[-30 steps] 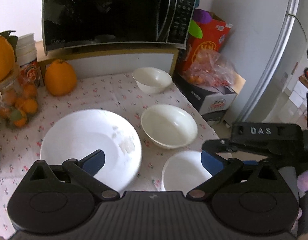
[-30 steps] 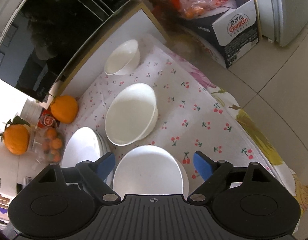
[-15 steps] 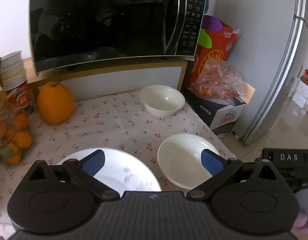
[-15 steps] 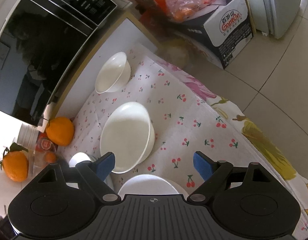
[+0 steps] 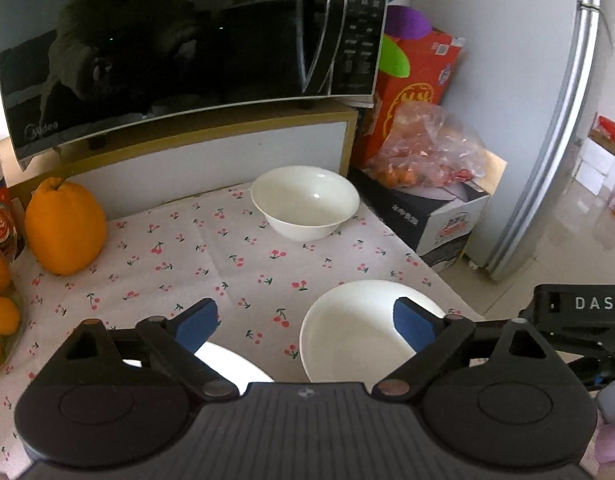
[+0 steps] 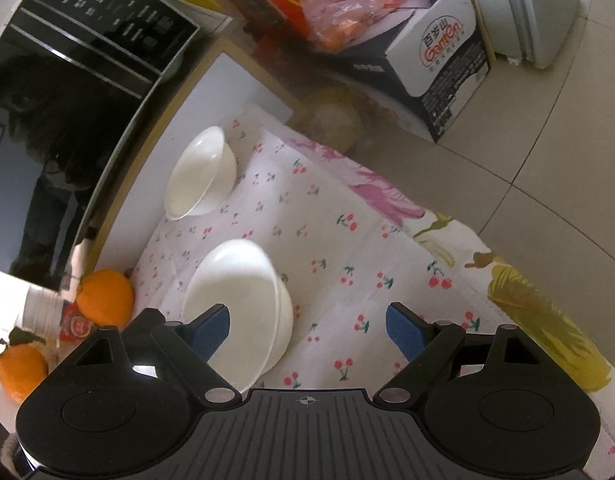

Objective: Organize plates and bowls

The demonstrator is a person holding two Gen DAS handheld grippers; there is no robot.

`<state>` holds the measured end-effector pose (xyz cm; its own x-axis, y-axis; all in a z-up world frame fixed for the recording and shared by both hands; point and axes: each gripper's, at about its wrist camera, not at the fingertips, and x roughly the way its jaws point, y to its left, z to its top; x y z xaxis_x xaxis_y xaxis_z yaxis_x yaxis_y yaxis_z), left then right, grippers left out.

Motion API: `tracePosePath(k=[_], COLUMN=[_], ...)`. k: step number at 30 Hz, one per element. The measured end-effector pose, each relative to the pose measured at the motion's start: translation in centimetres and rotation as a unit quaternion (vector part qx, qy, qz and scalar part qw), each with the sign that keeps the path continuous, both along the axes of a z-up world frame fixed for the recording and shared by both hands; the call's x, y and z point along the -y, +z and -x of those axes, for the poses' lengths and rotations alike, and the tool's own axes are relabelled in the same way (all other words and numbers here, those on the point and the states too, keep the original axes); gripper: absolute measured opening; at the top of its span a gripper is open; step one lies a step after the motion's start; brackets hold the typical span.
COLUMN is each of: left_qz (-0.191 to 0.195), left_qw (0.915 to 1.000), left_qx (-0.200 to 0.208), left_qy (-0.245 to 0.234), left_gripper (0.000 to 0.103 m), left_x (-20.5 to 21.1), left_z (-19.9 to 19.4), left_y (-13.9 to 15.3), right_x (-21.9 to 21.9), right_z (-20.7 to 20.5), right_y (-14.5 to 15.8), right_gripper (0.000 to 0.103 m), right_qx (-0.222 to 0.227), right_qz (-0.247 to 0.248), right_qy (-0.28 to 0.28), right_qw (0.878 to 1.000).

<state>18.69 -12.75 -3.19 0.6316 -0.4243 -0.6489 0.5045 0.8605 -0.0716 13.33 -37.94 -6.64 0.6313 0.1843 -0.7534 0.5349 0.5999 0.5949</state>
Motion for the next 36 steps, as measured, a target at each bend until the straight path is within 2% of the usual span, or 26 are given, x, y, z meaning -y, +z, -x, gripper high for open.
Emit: tracePosePath(k=[4,8,12,15,18,22,26,29,36], left_qz=[0.004,0.007,0.005,0.006,0.013,0.029,0.029,0.023,0.013], left_qw=[1.0000,1.0000,1.0000,0.9999,0.9997,0.9988,0.9985,0.9984,0.9984], left_qx=[-0.003,-0.006,-0.008,-0.008,-0.015,-0.029,-0.030,-0.031,-0.039], left_qy=[-0.001,0.001,-0.004,-0.007,-0.014,-0.027,-0.036,-0.040,-0.039], left_gripper=[0.083,0.070,0.059,0.052,0.050,0.044,0.031,0.026,0.024], left_x=[0.4,0.5,0.6,0.5,0.4,0.3,0.6,0.7,0.7], left_z=[-0.3,-0.4,-0.5,-0.5,-0.6,-0.7,-0.6,-0.5,-0.7], left_y=[-0.3,-0.6,-0.9,-0.9,-0.9,-1.1,-1.2,-1.3,-1.7], right_x=[0.4,0.5,-0.2,-0.5,-0.7,-1.0,-1.2,-1.4,-1.6], right_z=[-0.2,-0.4,-0.7,-1.0,-1.1,-1.3,-1.4,-1.5,-1.6], right_y=[-0.4,-0.7,-0.3,-0.2,-0.1,-0.2,-0.4,-0.6,-0.9], right_gripper=[0.087,0.087,0.084,0.077,0.067,0.050,0.035,0.028,0.022], right_qx=[-0.001,0.011,0.018,0.026,0.030,0.032,0.035,0.033,0.030], right_qz=[-0.005,-0.028,-0.013,-0.014,-0.013,-0.011,-0.012,-0.013,-0.016], right_qy=[-0.015,-0.018,-0.019,-0.014,-0.009,-0.001,0.004,0.010,0.011], right_qw=[1.000,0.999,1.000,0.999,0.999,0.999,0.999,0.999,0.999])
